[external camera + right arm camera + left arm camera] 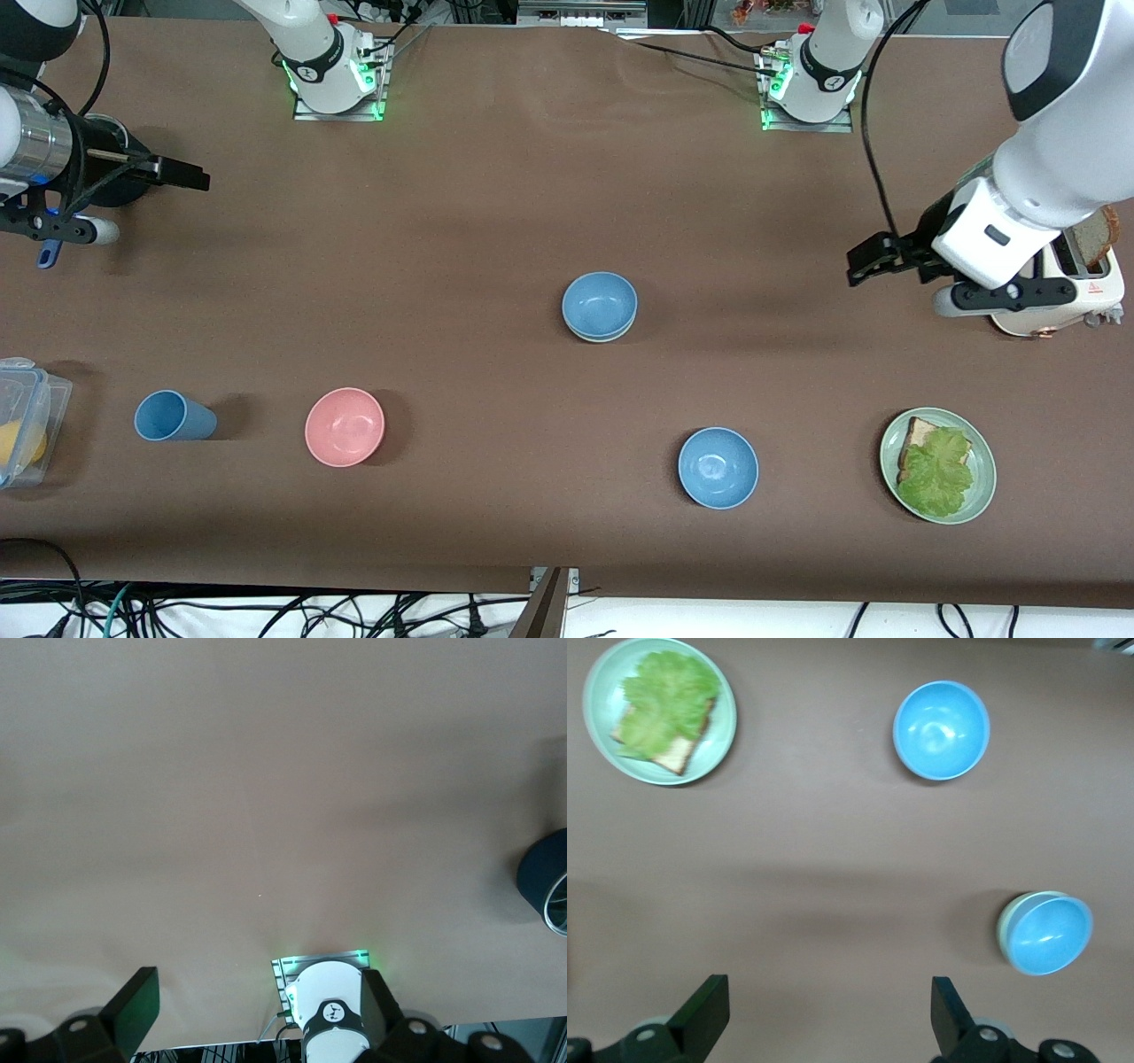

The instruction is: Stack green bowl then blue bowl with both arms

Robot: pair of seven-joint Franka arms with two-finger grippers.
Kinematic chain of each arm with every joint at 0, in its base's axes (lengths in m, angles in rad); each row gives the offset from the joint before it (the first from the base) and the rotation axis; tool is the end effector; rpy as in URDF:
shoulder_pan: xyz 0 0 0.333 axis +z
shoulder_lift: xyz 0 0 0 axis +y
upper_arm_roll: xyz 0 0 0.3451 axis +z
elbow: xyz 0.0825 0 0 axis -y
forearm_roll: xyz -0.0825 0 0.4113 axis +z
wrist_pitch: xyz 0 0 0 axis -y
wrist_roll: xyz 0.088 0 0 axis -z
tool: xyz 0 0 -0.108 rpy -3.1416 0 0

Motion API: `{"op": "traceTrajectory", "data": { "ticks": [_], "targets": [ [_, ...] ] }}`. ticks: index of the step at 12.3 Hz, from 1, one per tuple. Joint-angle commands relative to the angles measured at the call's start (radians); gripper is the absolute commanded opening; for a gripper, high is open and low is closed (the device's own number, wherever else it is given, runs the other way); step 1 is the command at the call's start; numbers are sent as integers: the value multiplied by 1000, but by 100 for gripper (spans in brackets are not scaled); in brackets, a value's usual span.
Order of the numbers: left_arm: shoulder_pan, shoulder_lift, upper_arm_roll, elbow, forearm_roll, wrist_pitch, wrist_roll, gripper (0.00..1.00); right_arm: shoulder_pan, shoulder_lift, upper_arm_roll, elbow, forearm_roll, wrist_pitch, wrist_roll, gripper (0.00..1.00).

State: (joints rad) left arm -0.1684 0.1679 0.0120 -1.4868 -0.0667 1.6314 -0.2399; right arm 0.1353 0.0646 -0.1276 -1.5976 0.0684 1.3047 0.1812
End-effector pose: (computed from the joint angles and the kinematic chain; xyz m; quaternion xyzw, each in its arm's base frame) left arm 0.6323 -0.1073 0.5974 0.9984 0.0440 -0.0178 0.0293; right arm 0.5662 0.0153 0.5852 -0.9802 0.0828 0.1795 0.0131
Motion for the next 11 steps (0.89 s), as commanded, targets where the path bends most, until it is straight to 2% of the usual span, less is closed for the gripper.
{"op": "traceTrajectory", "data": {
  "ticks": [1,6,11],
  "targets": [
    [65,-28,-17,-13,28,-38,121,100,4,1,-1,1,-5,-12,0,100],
    [87,-25,-17,-13,18,-56,162,100,6,-5,0,1,-4,-19,0,100],
    [75,-19,-18,-12,18,-58,162,100,4,-32,-10,7,-4,-85,3,100]
  ]
}}
